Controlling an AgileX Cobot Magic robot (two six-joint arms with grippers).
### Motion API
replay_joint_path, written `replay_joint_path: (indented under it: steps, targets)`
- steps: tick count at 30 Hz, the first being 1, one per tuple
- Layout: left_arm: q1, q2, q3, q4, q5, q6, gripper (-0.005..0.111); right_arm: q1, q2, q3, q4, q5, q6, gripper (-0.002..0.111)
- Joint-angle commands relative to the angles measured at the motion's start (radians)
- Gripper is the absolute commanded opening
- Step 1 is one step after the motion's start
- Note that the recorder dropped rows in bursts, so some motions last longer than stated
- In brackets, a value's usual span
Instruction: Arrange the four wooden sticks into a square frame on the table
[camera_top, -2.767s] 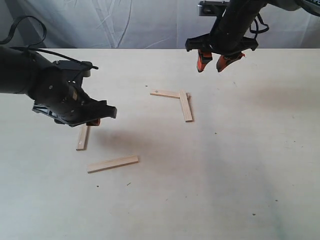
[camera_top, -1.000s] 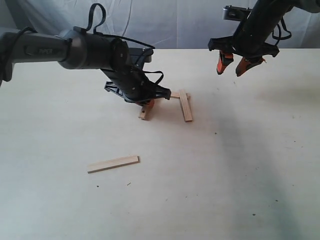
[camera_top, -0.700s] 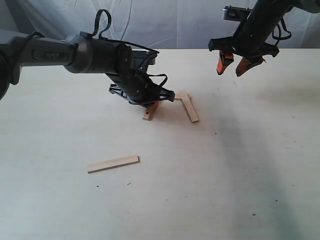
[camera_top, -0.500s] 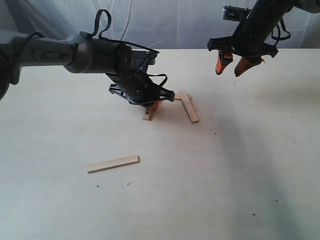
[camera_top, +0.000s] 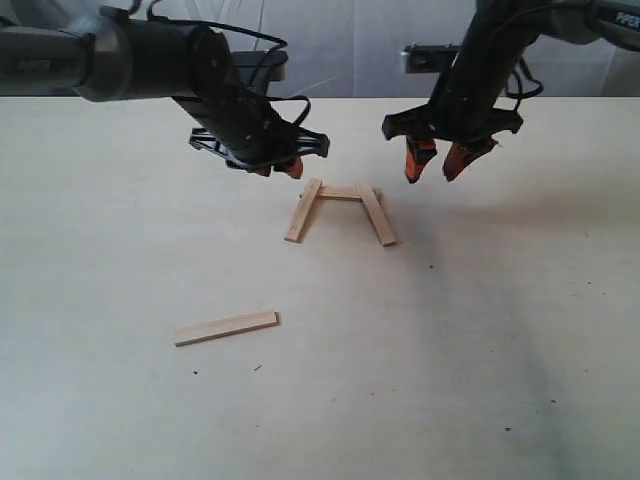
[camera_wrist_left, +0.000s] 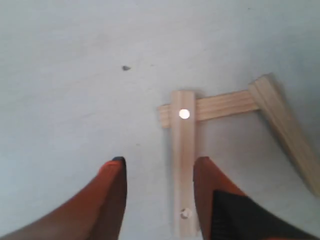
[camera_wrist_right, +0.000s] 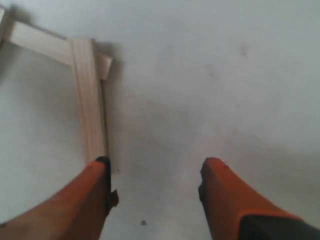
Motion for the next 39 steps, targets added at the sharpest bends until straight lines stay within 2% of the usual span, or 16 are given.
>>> replay_joint_path:
  steps: [1, 4, 5, 7, 14, 20, 39]
  targets:
    - [0.061, -0.015, 0.002, -0.018, 0.083, 0.0, 0.029, 0.042, -0.007, 0.067, -0.019, -0.073, -0.01, 0.035]
    - [0.066, -0.015, 0.025, -0.066, 0.066, 0.014, 0.014, 0.057, -0.005, 0.109, -0.015, -0.108, -0.01, 0.005]
    - [0.059, -0.015, 0.034, -0.085, 0.053, 0.037, 0.009, 0.059, -0.005, 0.119, -0.015, -0.12, -0.003, -0.001]
    - [0.048, -0.015, 0.047, -0.119, 0.03, 0.07, 0.0, 0.063, -0.005, 0.141, -0.017, -0.153, 0.008, 0.002]
    - [0.022, 0.02, 0.076, -0.297, -0.045, 0.181, 0.0, 0.065, -0.004, 0.191, -0.002, -0.215, 0.02, 0.005]
    - [0.006, 0.066, 0.08, -0.371, -0.064, 0.23, 0.0, 0.065, -0.004, 0.242, 0.027, -0.246, 0.02, 0.005]
    - [0.006, 0.072, 0.082, -0.368, -0.082, 0.23, 0.0, 0.065, -0.004, 0.272, 0.122, -0.261, 0.016, 0.005]
